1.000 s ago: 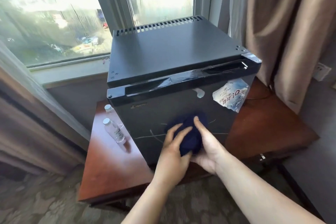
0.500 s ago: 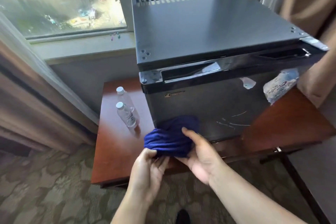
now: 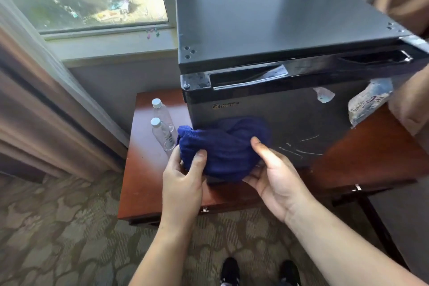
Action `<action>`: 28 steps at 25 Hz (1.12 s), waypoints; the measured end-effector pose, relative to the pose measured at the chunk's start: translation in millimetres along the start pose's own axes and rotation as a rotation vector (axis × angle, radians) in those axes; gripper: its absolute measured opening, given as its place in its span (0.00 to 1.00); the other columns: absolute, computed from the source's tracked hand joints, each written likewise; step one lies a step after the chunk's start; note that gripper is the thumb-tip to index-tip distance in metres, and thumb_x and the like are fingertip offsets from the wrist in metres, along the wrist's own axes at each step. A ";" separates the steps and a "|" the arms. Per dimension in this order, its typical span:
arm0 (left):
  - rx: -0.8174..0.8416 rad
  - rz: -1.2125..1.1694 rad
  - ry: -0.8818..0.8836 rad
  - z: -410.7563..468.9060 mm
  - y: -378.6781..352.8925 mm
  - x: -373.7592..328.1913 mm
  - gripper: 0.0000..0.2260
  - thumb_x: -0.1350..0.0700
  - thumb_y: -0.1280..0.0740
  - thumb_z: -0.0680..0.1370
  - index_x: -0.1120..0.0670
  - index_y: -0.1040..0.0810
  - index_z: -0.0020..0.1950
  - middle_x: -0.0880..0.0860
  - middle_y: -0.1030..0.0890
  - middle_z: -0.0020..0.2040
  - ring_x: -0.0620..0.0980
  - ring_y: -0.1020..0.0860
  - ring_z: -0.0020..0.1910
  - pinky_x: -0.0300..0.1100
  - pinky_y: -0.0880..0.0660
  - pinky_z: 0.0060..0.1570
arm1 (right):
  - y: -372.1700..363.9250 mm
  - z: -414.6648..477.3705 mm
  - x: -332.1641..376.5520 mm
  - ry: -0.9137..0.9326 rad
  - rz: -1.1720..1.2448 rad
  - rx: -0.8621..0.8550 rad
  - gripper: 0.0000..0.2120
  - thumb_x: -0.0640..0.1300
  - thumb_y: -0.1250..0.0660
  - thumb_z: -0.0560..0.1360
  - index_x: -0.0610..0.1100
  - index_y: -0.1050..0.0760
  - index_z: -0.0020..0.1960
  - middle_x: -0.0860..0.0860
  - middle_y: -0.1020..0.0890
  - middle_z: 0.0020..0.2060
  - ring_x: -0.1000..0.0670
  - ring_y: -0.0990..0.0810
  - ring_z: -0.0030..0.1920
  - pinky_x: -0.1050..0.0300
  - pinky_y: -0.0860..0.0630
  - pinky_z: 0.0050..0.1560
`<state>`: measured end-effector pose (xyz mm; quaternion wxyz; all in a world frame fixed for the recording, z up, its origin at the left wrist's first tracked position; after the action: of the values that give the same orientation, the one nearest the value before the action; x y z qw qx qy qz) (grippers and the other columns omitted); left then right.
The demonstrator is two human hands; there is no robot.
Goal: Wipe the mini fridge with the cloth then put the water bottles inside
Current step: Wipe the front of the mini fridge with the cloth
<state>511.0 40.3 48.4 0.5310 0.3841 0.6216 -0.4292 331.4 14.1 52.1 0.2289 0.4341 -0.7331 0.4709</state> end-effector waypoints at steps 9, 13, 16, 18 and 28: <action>0.007 0.058 0.111 -5.6 -93.0 56.9 0.08 0.51 0.28 0.76 0.47 0.14 0.55 0.51 0.11 0.53 0.54 0.13 0.57 0.64 0.20 0.62 | 104.8 26.8 36.4 -0.051 -0.006 -0.151 0.11 0.42 0.30 0.78 0.40 0.19 0.59 0.41 0.12 0.51 0.45 0.11 0.49 0.51 0.15 0.41; 0.067 0.046 0.216 -11.4 -168.0 85.5 0.04 0.54 0.27 0.78 0.45 0.13 0.49 0.49 0.10 0.50 0.53 0.13 0.55 0.62 0.19 0.61 | 174.2 47.0 74.9 -0.002 -0.059 -0.246 0.12 0.41 0.30 0.78 0.39 0.19 0.61 0.41 0.12 0.52 0.46 0.12 0.48 0.53 0.16 0.38; 0.082 0.044 0.273 -15.7 -222.3 110.3 0.04 0.46 0.26 0.71 0.41 0.13 0.45 0.51 0.10 0.48 0.57 0.13 0.55 0.64 0.19 0.58 | 226.0 61.7 93.7 0.007 -0.091 -0.300 0.12 0.42 0.31 0.79 0.40 0.19 0.62 0.42 0.13 0.54 0.44 0.13 0.53 0.48 0.14 0.45; 0.093 0.051 0.308 -16.8 -249.5 133.4 0.05 0.44 0.25 0.69 0.41 0.14 0.43 0.54 0.10 0.48 0.61 0.14 0.55 0.66 0.19 0.56 | 254.4 68.8 98.5 0.004 -0.111 -0.335 0.13 0.42 0.32 0.80 0.40 0.20 0.62 0.41 0.13 0.55 0.42 0.14 0.54 0.49 0.14 0.45; 0.042 0.103 0.450 -10.4 -214.6 215.7 0.12 0.42 0.26 0.70 0.42 0.14 0.51 0.50 0.10 0.51 0.54 0.12 0.54 0.61 0.18 0.60 | 266.0 105.2 26.1 -0.124 -0.131 -0.446 0.08 0.41 0.37 0.82 0.46 0.21 0.59 0.44 0.15 0.57 0.45 0.15 0.55 0.48 0.16 0.52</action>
<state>276.9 -17.5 -137.4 0.3920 0.5124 0.6947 -0.3180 98.9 -42.6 -106.8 0.3036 0.4473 -0.8021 0.2538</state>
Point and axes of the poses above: each hand's wrist, its own z-axis towards the middle knuckle, its own y-axis out of the back of the hand, x = y × z, the point moved 5 cm from there along z, towards the middle knuckle
